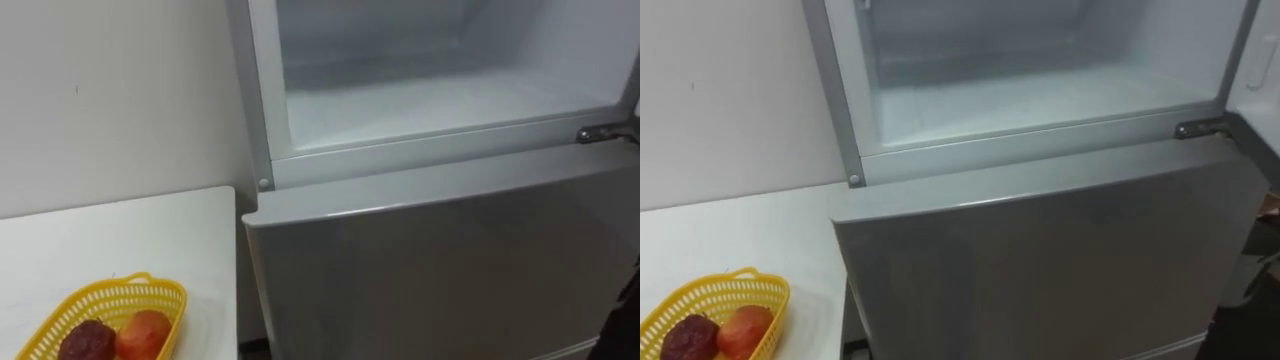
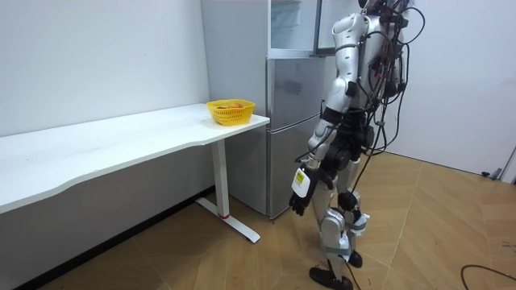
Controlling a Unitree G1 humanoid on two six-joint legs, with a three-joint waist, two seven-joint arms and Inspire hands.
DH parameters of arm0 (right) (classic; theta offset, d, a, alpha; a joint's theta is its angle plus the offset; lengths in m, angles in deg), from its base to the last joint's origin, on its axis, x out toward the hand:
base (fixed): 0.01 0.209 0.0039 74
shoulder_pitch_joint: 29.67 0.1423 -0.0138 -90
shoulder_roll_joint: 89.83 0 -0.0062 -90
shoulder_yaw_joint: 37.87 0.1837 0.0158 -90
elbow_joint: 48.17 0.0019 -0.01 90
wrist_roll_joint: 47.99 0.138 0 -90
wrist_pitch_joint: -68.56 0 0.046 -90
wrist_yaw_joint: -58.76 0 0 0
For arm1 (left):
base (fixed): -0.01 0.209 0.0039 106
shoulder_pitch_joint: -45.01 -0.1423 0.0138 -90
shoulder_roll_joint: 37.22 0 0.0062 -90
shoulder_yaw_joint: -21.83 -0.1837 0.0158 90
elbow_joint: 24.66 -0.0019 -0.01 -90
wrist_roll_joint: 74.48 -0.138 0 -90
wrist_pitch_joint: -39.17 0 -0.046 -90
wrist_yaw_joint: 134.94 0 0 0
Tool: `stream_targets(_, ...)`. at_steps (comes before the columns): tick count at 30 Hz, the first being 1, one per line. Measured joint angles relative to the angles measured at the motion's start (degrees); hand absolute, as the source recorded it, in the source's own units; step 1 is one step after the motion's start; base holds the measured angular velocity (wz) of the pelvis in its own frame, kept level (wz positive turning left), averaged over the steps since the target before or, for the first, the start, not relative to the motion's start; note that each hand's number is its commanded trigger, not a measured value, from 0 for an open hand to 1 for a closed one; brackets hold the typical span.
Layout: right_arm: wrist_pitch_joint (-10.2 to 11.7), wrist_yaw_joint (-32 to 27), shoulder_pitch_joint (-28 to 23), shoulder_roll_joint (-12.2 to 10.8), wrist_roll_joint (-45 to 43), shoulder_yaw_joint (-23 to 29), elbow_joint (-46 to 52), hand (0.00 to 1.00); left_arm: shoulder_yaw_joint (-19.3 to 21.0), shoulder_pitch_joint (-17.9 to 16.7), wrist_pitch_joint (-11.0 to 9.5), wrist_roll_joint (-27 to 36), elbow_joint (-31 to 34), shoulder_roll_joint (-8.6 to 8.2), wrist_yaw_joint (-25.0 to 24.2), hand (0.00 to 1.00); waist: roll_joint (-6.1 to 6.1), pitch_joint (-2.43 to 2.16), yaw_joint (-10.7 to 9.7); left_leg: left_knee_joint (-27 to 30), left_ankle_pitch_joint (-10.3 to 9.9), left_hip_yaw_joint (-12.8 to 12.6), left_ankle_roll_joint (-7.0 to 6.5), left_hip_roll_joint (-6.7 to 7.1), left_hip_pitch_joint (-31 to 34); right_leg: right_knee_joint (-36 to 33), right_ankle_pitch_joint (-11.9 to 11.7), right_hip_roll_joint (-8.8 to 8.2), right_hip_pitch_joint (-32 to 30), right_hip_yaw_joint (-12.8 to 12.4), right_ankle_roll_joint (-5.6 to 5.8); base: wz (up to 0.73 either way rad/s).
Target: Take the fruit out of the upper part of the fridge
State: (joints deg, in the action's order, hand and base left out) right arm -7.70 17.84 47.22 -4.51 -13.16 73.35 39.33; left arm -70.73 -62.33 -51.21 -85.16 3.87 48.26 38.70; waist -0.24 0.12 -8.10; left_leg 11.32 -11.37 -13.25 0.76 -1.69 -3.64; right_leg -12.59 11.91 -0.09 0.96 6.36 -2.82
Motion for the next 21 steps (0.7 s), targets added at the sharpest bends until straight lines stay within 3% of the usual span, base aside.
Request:
stream_targets(3, 0.46, -5.55, 1.81, 1.22, 2.41, 3.84, 0.07, 0.0, 0.18, -0.43, 0.0, -0.06, 0.04, 0.06, 0.2, 0.0, 0.46, -0.07, -1.07, 0.0, 0.01, 0.02, 0.0, 0.1, 0.0, 0.0, 0.13, 0.19, -0.4, 0.09, 0.1, 0.03)
stream_targets(9, 1.9, -12.63, 2.01, 2.13, 5.84, 9.73, 3.52, 0.0, 2.98, -0.69, -0.17, -0.2, 0.03, 0.12, 0.75, 0.0, 1.49, -0.26, -1.18, -0.06, 0.01, 0.87, -0.01, 0.33, 0.55, -0.29, 0.25, 0.1, -1.11, 0.36, 0.2, 0.02)
stream_targets(13, 2.38, -13.93, 3.84, 2.81, 1.87, 9.91, 9.55, 0.0, 3.63, -0.92, -0.51, -0.21, 0.09, 0.23, 0.85, 0.0, 1.98, -0.41, -1.24, -0.09, 0.01, 1.33, -0.02, 0.33, 0.69, -1.04, 0.24, 0.19, -1.09, 0.4, 0.19, -0.02)
stream_targets(15, 2.63, -13.93, 6.53, 4.47, -1.58, 9.94, 12.72, 0.0, 4.06, -0.74, -0.79, -0.28, -0.35, 0.41, 0.76, 0.0, 2.18, -0.43, -1.09, -0.09, 0.01, 1.18, -0.02, 0.34, 0.46, -1.07, 0.22, 0.16, -0.94, 0.37, 0.19, 0.04)
stream_targets(18, 3.71, -13.82, 9.1, 7.22, -4.49, 9.6, 16.6, 0.0, 4.63, -0.62, -1.8, -0.22, -0.49, 0.73, 0.7, 0.0, 2.54, -0.24, -0.29, -0.13, 0.01, 1.16, -0.01, 0.32, -0.08, -0.94, 0.27, 0.16, -0.73, 0.41, 0.19, 0.03)
stream_targets(21, 4.38, -12.5, 9.28, 7.24, -6.12, 8.76, 16.92, 0.0, 4.6, 0.05, -2.58, -0.23, -0.48, 0.72, 0.62, 0.0, 2.58, 0.1, 0.6, -0.14, 0.01, 1.12, -0.02, 0.33, 0.03, -1.3, 0.33, 0.12, -1.28, 0.42, 0.2, -0.03)
